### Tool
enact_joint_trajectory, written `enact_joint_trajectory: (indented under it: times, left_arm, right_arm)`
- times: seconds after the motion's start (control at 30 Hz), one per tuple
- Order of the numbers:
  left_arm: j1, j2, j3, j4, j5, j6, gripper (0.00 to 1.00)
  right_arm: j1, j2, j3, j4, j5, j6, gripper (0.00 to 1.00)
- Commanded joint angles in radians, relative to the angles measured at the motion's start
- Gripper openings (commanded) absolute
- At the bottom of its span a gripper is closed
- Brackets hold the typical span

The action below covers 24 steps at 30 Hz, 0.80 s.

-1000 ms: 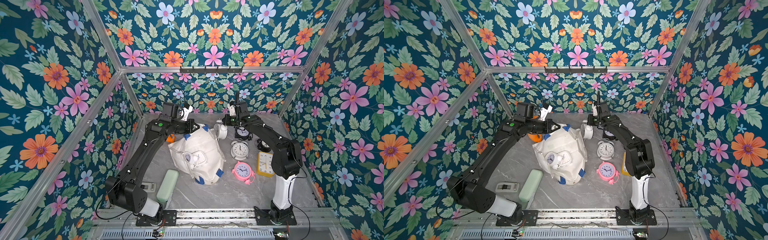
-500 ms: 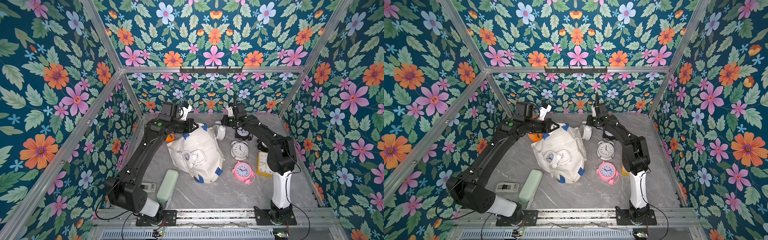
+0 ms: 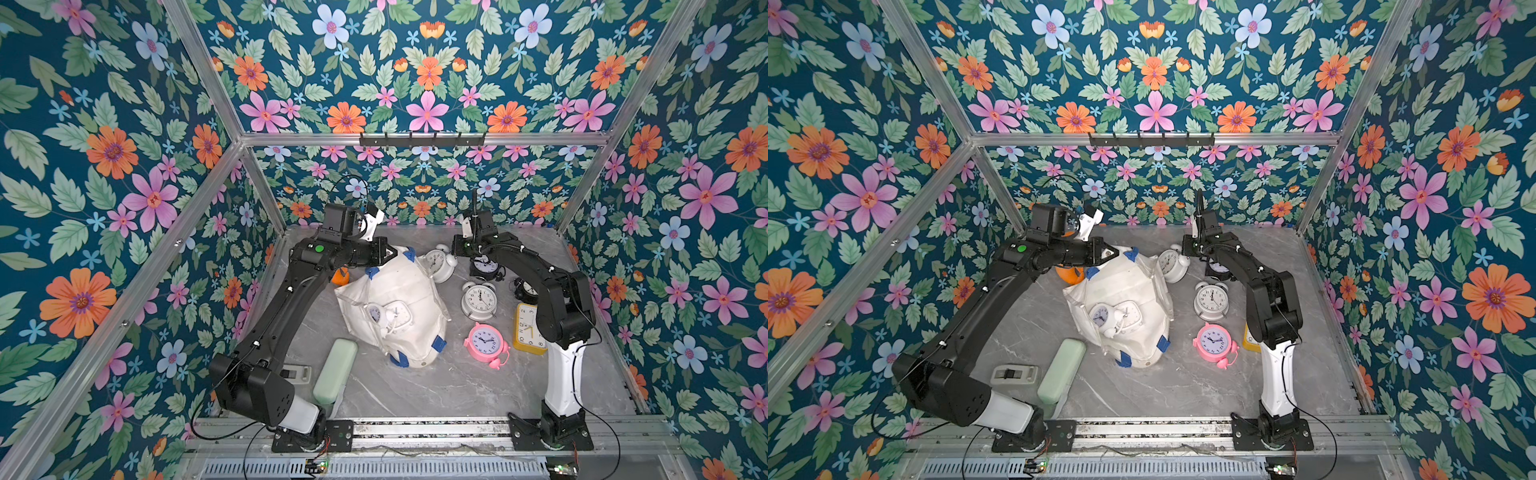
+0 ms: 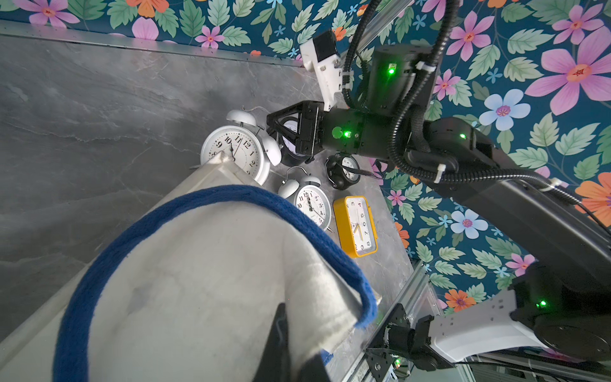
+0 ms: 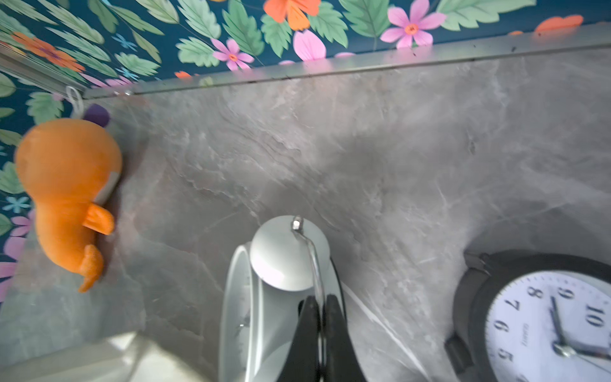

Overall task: Take the alarm clock out of the canvas bag
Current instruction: Place the alarm at the center of the board.

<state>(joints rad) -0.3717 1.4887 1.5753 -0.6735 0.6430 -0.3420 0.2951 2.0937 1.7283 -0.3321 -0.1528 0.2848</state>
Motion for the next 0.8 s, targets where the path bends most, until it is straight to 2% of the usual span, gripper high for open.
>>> enact_joint_trajectory:
  times: [0.0, 0.77]
  left_arm:
    - [0.002, -0.003, 0.004, 0.039, 0.021, 0.003, 0.00]
    - [0.002, -0.005, 0.000, 0.035, 0.014, 0.000, 0.00]
  right_arm:
    - [-0.008, 0.001, -0.021, -0.017, 0.041, -0.042, 0.00]
    - [-0.061, 0.082, -0.076, -0.011, 0.204, -0.123, 0.00]
